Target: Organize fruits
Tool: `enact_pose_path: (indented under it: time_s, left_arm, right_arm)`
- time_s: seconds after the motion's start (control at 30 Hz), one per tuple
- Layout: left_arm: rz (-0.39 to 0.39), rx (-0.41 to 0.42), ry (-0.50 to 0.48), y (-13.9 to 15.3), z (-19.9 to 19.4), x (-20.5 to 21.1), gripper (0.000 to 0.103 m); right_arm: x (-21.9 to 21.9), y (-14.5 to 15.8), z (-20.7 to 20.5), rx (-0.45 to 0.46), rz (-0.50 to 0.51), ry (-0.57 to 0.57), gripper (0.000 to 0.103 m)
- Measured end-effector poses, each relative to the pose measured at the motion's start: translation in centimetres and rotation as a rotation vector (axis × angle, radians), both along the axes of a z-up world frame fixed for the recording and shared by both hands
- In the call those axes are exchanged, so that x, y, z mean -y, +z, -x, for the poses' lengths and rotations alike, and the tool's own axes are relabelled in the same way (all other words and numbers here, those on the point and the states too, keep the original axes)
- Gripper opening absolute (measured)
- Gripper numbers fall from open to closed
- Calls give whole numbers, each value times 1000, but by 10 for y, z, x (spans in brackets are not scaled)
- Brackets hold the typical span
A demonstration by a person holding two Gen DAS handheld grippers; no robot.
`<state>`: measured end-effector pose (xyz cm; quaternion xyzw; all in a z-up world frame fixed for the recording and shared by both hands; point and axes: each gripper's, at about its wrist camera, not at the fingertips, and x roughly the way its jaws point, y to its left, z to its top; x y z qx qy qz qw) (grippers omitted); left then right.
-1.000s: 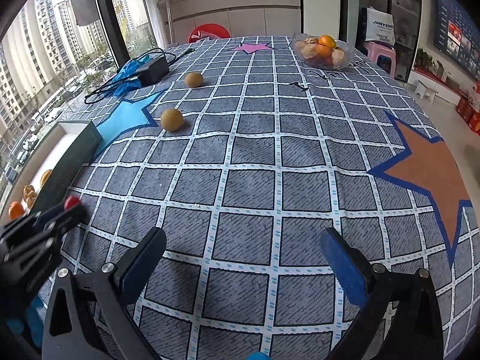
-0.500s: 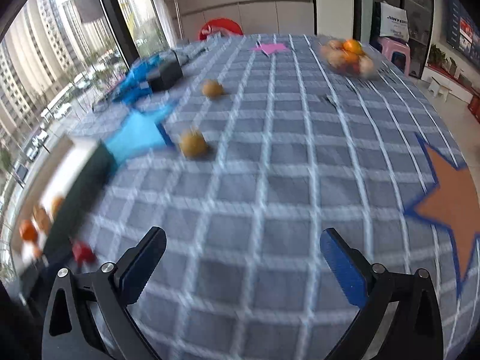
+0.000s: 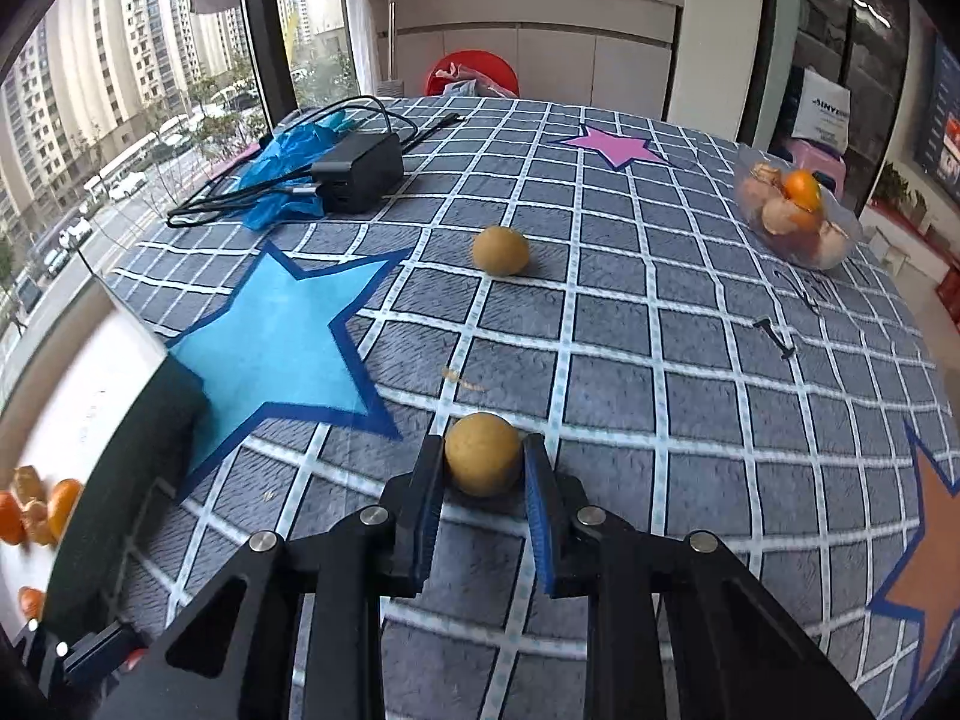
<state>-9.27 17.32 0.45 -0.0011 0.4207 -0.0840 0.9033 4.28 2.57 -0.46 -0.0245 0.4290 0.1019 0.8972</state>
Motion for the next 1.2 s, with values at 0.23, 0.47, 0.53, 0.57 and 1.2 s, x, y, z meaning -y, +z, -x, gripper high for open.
enact_pose_path:
  time_s: [0.23,0.47,0.53,0.57,1.2]
  left_arm:
    - [-15,15,-13,1,6,4,22]
    - [-68,49,-75,-1,27,25,22]
    - [-70,49,-74,-1,25,26,23]
    - [-64,47,-72,-1,23,25,23]
    - [-67,49,-62,-2,17,26,38]
  right_arm:
    - [38,13,76,3,-41,6,27]
    - [85,3,148,63,-21,-70,27]
    - [95,0,155,68,-43,-86,27]
    - [99,0,156,67,-69,-93,27]
    - [108,-5,155,52,-121,-116,27]
